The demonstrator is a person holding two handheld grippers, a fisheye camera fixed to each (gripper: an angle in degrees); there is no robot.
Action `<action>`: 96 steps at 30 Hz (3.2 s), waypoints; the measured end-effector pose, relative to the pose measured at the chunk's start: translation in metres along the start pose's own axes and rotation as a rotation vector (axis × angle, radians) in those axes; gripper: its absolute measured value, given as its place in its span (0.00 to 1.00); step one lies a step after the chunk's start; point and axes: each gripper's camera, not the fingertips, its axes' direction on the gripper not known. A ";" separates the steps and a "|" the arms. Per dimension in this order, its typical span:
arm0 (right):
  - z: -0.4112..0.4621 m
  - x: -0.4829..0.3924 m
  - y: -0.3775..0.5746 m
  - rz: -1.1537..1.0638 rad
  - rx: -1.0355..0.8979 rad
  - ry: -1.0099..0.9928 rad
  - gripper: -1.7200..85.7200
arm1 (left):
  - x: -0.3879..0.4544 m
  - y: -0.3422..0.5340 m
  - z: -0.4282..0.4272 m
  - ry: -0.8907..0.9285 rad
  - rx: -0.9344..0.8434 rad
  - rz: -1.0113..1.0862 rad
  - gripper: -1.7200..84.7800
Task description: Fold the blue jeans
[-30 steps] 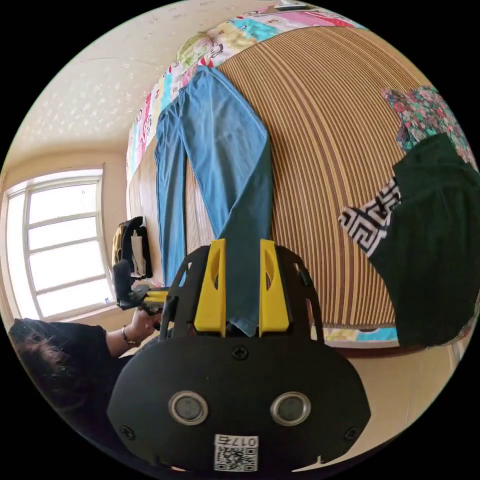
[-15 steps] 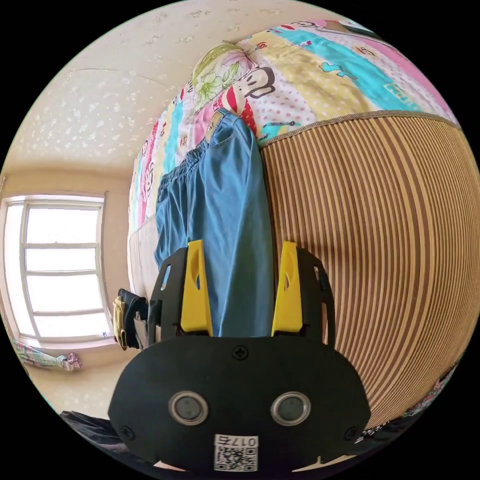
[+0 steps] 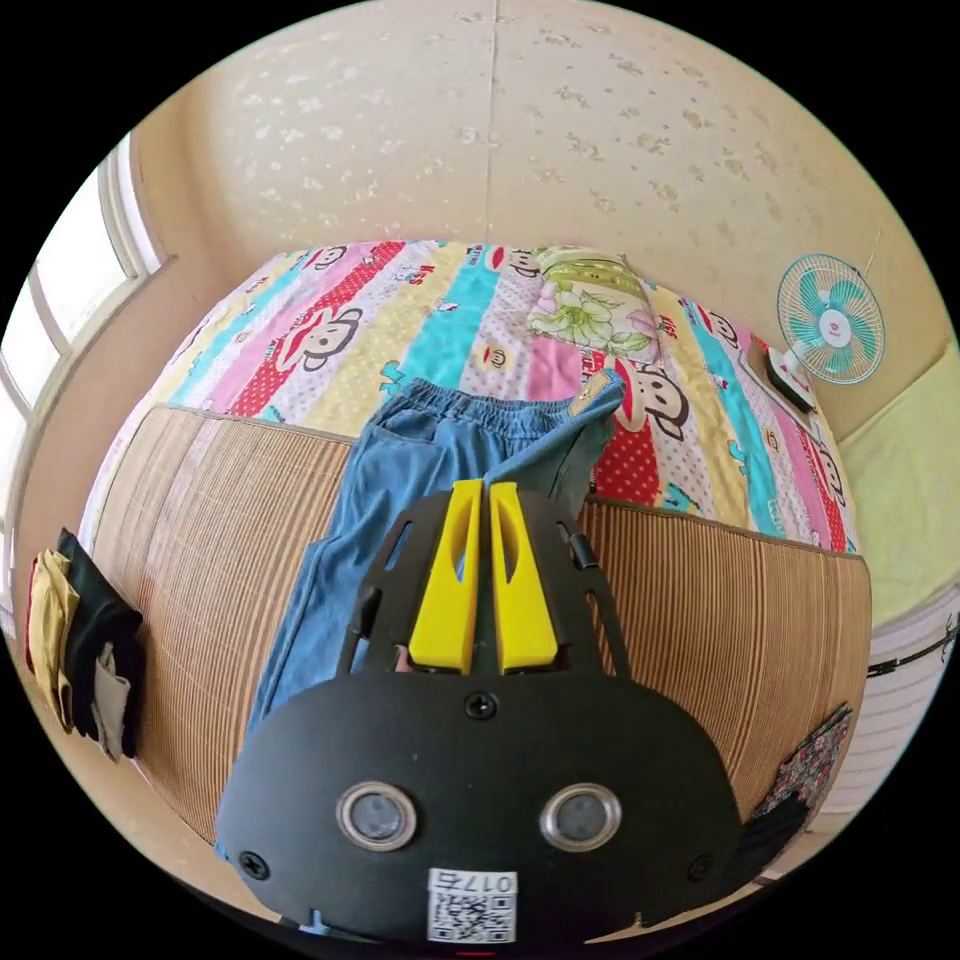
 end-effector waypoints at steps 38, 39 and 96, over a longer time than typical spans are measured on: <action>-0.109 -0.115 0.451 0.363 -0.586 -0.278 0.03 | -0.077 0.005 -0.104 -0.088 -0.397 0.087 0.03; -0.097 -0.115 0.458 0.359 -0.601 -0.249 0.03 | -0.084 0.010 -0.095 -0.129 -0.430 0.074 0.03; -0.345 0.093 0.361 -0.182 0.507 -1.246 0.03 | 0.444 0.043 -0.146 0.361 0.010 1.027 0.02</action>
